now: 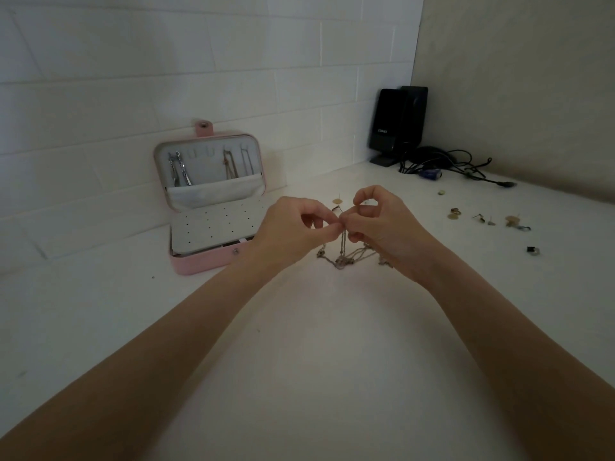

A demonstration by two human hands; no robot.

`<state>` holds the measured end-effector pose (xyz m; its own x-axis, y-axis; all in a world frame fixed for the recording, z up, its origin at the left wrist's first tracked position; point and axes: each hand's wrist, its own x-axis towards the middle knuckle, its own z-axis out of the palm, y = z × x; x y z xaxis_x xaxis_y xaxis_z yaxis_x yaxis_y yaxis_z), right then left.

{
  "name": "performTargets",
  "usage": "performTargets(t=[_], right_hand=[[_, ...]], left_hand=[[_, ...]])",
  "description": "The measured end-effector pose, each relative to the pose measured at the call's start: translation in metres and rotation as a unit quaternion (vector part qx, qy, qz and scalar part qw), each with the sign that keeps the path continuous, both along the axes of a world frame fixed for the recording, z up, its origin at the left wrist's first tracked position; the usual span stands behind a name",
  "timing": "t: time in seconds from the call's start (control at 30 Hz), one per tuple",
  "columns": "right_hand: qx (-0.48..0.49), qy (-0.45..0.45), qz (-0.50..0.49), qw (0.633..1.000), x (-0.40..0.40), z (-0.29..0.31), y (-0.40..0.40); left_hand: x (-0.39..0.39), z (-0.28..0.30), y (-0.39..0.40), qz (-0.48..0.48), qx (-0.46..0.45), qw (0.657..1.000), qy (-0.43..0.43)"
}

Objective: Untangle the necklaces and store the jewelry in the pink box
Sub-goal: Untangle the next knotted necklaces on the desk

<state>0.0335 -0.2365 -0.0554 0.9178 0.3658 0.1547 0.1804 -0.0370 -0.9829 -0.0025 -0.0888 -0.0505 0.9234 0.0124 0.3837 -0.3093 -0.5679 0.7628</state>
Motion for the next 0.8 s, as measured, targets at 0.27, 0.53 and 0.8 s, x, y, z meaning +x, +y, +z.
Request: performTargets(t=[0.27, 0.53, 0.8], right_hand=[[0.122, 0.097, 0.035, 0.987, 0.0028, 0.0003, -0.0003], [0.116, 0.060, 0.027, 0.991, 0.0014, 0.0004, 0.0024], [0.127, 0.046, 0.033, 0.990, 0.0008, -0.0004, 0.0039]], left_hand=[[0.0013, -0.0002, 0.0018, -0.017, -0.068, 0.997, 0.022], [0.0018, -0.0041, -0.0042, -0.001, -0.184, 0.980, 0.078], [0.0013, -0.0024, -0.0041, 0.015, -0.210, 0.974, 0.082]])
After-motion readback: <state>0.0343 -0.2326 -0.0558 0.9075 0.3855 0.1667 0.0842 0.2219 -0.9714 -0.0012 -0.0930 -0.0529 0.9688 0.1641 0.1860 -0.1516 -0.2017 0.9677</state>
